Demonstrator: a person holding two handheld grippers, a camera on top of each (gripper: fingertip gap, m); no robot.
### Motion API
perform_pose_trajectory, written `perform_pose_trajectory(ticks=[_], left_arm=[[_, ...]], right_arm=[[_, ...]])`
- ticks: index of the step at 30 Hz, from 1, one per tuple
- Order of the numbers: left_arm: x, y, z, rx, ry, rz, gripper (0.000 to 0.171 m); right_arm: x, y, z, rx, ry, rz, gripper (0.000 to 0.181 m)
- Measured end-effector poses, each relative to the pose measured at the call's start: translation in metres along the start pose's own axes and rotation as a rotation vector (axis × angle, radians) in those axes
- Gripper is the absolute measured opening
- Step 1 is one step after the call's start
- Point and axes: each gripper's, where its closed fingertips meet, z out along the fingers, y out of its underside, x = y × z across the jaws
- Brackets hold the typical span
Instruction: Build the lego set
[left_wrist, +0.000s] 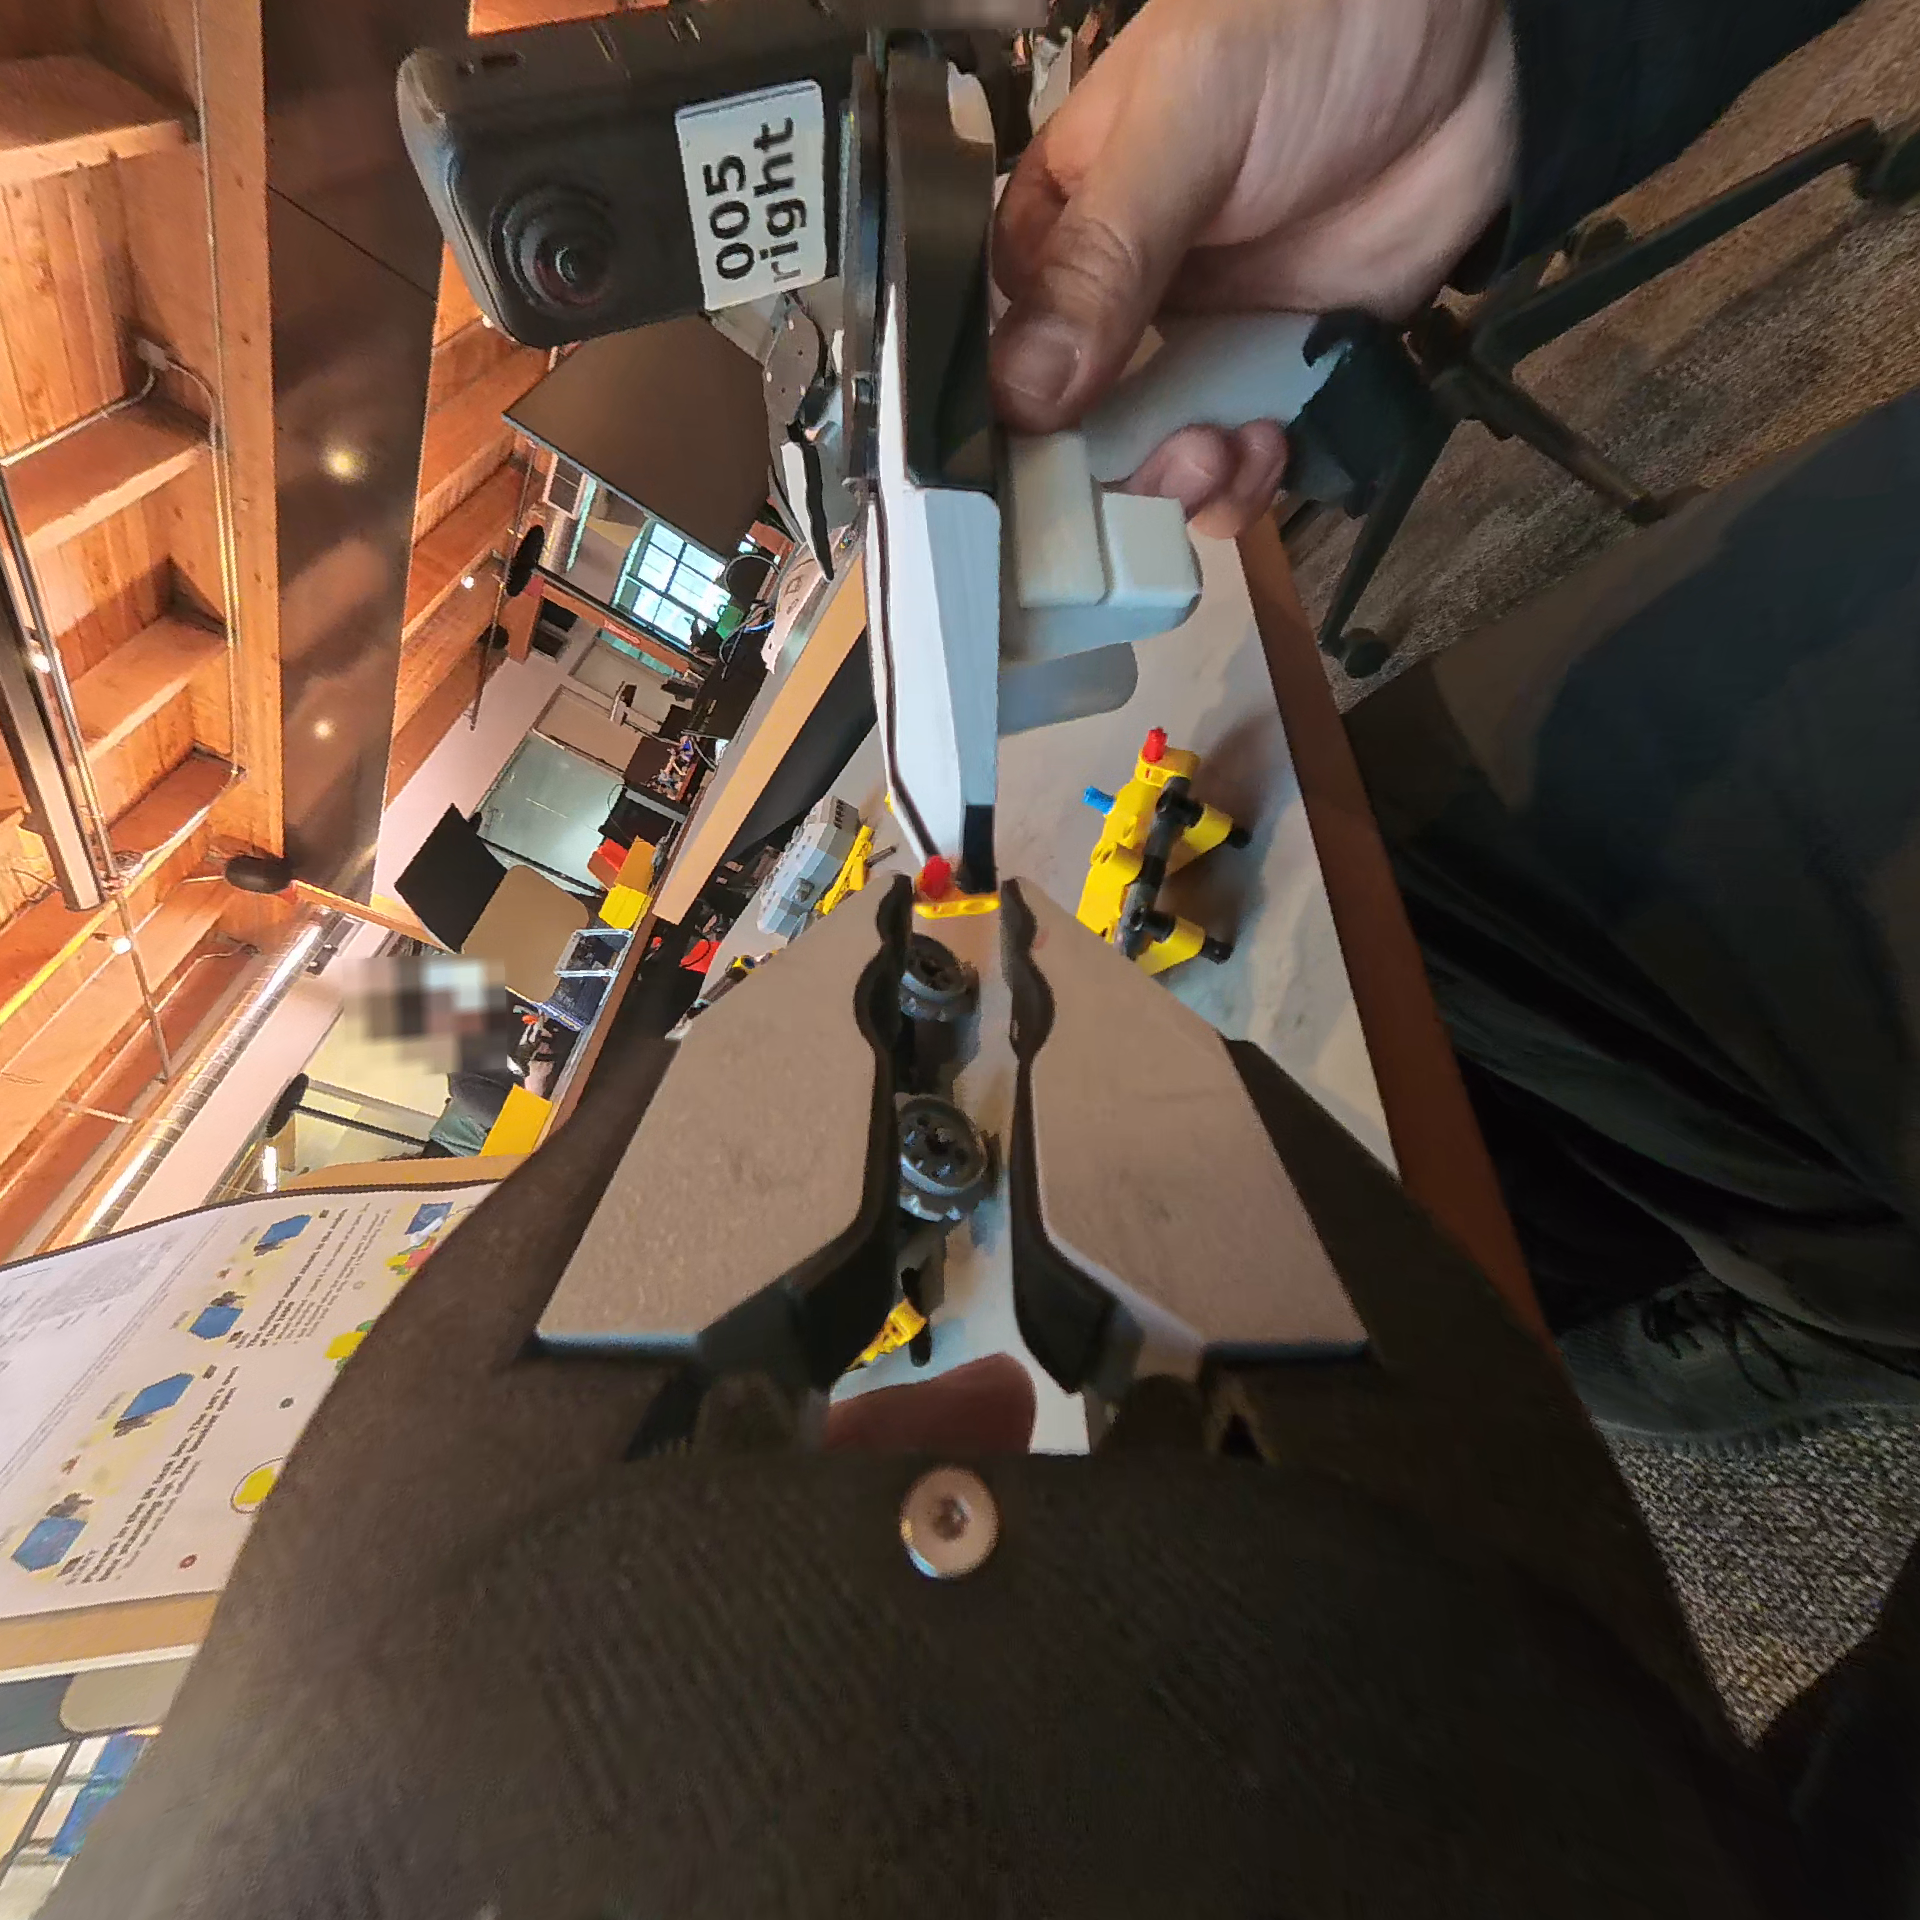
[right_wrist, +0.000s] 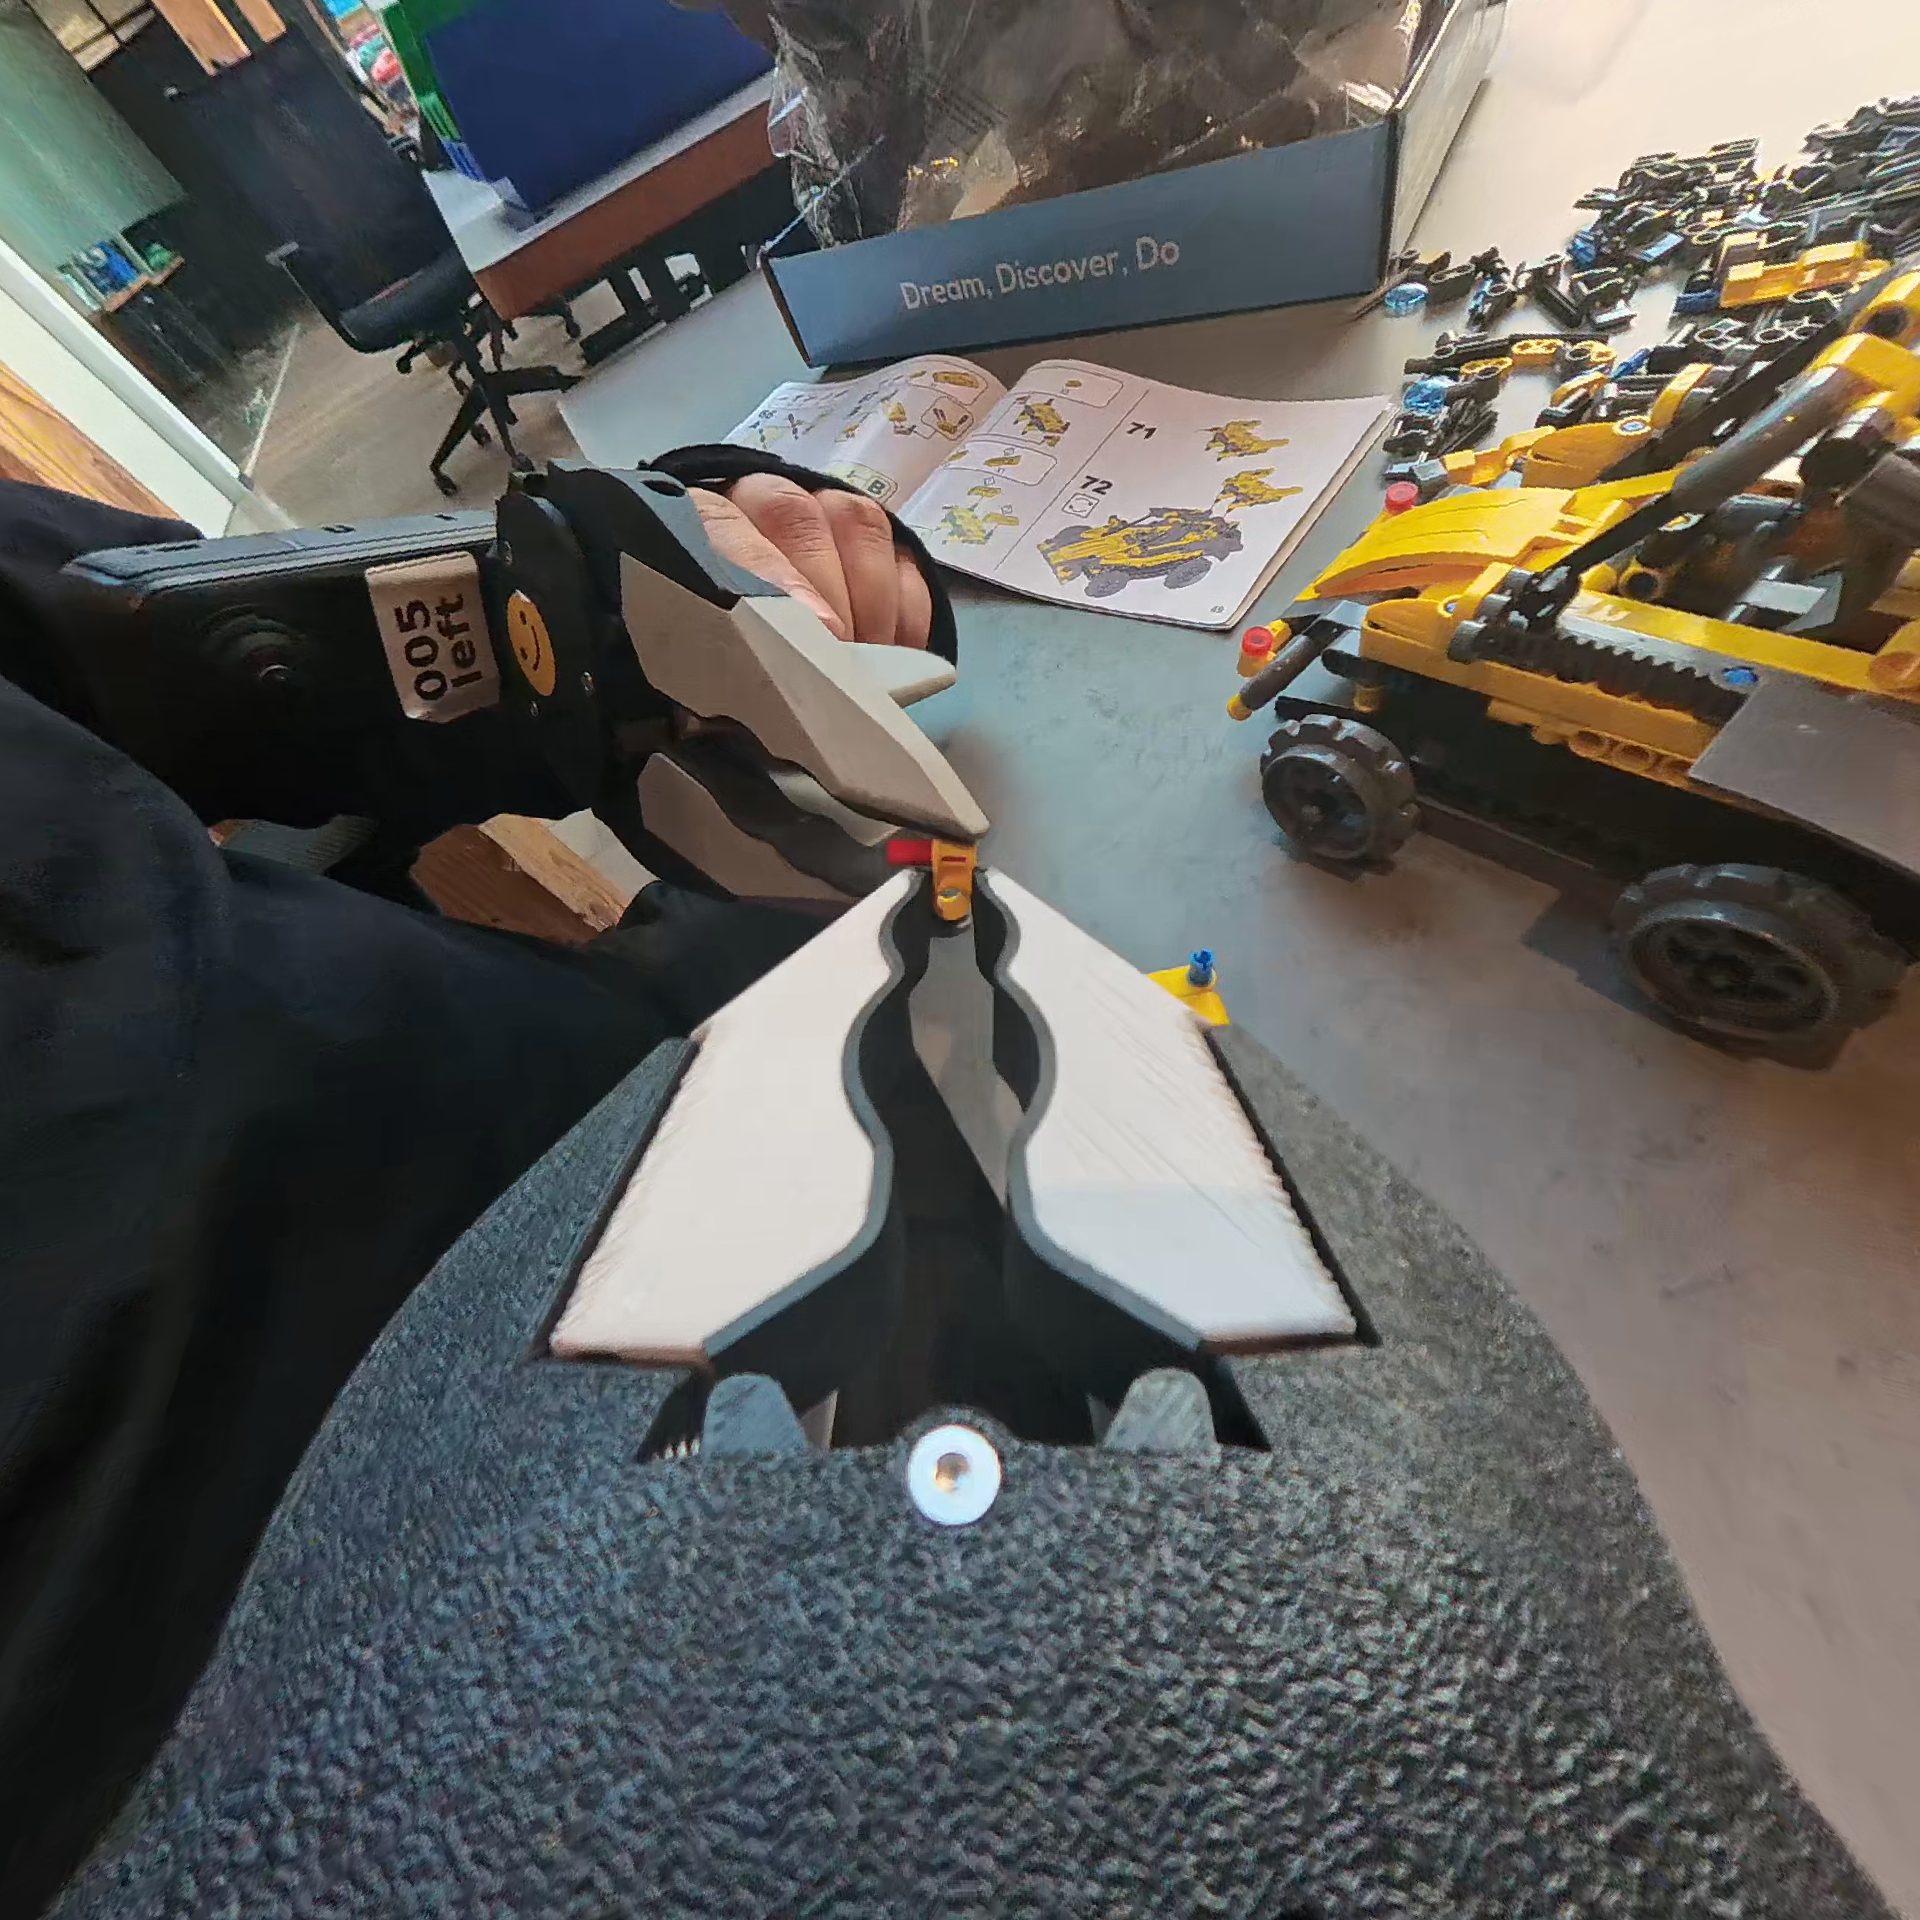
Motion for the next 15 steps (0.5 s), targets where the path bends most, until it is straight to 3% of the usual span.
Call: perform_pose_trajectory(ticks=[15], left_arm=[[0.0001,-0.0022,-0.0011,0.001,-0.004,0.007,0.013]], right_arm=[[-0.0035,-0.0002,-0.0010,0.049,-0.093,0.111,0.007]])
